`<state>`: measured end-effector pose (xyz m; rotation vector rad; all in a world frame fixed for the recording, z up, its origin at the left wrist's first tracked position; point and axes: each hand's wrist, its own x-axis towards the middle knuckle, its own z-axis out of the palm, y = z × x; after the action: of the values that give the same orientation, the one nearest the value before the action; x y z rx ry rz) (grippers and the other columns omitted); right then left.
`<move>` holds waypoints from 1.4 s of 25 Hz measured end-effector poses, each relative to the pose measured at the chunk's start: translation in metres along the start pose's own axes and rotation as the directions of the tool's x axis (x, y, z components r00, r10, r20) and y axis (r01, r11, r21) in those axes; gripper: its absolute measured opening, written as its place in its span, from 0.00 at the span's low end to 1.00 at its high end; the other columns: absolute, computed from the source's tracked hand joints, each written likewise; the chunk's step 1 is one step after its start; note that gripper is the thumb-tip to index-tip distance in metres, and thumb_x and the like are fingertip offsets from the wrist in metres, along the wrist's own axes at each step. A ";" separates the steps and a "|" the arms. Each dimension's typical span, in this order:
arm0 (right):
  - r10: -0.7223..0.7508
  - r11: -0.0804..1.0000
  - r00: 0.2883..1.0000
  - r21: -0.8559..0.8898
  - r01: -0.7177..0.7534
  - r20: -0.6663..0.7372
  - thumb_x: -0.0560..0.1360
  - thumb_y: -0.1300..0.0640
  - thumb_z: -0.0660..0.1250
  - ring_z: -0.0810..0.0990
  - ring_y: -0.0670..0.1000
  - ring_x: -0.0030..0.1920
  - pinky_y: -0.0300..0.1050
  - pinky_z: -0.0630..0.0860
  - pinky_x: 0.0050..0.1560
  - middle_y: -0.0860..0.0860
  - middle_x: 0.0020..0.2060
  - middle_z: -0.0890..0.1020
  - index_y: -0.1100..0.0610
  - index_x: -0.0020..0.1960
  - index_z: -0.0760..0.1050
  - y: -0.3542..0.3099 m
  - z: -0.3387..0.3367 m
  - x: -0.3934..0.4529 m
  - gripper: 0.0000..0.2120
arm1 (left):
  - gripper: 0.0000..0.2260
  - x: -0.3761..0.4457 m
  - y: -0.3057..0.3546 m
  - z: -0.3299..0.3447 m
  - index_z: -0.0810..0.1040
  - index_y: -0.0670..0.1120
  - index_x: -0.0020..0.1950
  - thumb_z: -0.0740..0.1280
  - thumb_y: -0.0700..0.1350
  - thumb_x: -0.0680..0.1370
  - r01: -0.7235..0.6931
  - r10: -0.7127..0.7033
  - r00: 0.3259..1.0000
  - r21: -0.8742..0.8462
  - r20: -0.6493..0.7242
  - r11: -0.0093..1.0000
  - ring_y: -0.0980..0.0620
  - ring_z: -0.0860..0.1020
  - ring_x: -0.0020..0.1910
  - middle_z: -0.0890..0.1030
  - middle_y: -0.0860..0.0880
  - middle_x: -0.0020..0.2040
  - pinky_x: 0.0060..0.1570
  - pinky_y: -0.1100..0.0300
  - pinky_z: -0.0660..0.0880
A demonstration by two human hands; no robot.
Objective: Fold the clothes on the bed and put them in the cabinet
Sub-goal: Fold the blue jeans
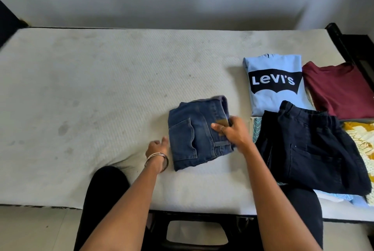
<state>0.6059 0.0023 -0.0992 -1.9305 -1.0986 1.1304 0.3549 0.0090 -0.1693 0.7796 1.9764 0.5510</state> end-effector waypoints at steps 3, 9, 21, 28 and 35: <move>-0.229 0.877 0.929 -0.353 0.326 0.291 0.67 0.46 0.76 0.82 0.58 0.43 0.51 0.80 0.43 0.55 0.40 0.82 0.55 0.43 0.76 -0.064 -0.012 0.011 0.15 | 0.24 0.004 0.035 -0.027 0.69 0.48 0.70 0.63 0.59 0.78 -0.184 0.191 0.982 -0.244 0.004 0.952 0.47 0.73 0.65 0.75 0.51 0.64 0.66 0.51 0.68; -0.017 0.828 0.736 -0.404 0.390 0.677 0.70 0.56 0.77 0.83 0.54 0.46 0.50 0.81 0.47 0.57 0.46 0.85 0.61 0.52 0.81 -0.146 -0.015 0.060 0.14 | 0.31 0.000 0.102 -0.076 0.71 0.60 0.69 0.42 0.71 0.75 -0.178 0.331 0.898 -0.449 0.290 0.875 0.55 0.75 0.63 0.79 0.55 0.63 0.61 0.48 0.64; 0.214 0.951 0.939 -0.162 -0.263 -0.268 0.70 0.27 0.51 0.74 0.63 0.59 0.57 0.72 0.58 0.61 0.57 0.77 0.61 0.64 0.71 0.091 0.079 -0.047 0.42 | 0.49 -0.018 0.010 0.012 0.56 0.47 0.76 0.61 0.76 0.65 -0.271 0.162 0.954 0.499 0.251 0.823 0.36 0.71 0.64 0.73 0.40 0.65 0.61 0.39 0.69; 0.456 0.850 0.879 0.225 -0.476 0.138 0.54 0.19 0.68 0.83 0.54 0.52 0.50 0.78 0.58 0.54 0.51 0.84 0.57 0.57 0.80 0.085 0.036 -0.007 0.48 | 0.31 -0.006 0.001 0.016 0.78 0.42 0.45 0.58 0.70 0.74 0.042 -0.064 0.978 0.112 0.197 0.993 0.40 0.79 0.48 0.82 0.39 0.49 0.56 0.47 0.75; 0.154 0.904 0.988 0.401 -0.147 0.014 0.67 0.27 0.64 0.84 0.49 0.52 0.53 0.80 0.58 0.50 0.49 0.86 0.56 0.54 0.81 0.025 -0.017 -0.042 0.35 | 0.34 -0.052 0.058 0.027 0.79 0.40 0.53 0.53 0.70 0.76 -0.002 0.027 0.980 -0.123 0.197 0.992 0.42 0.80 0.47 0.82 0.42 0.49 0.56 0.48 0.76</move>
<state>0.6177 -0.0478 -0.0976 -1.7126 -0.6479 1.3036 0.4162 0.0143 -0.1145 0.7433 1.7382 0.5751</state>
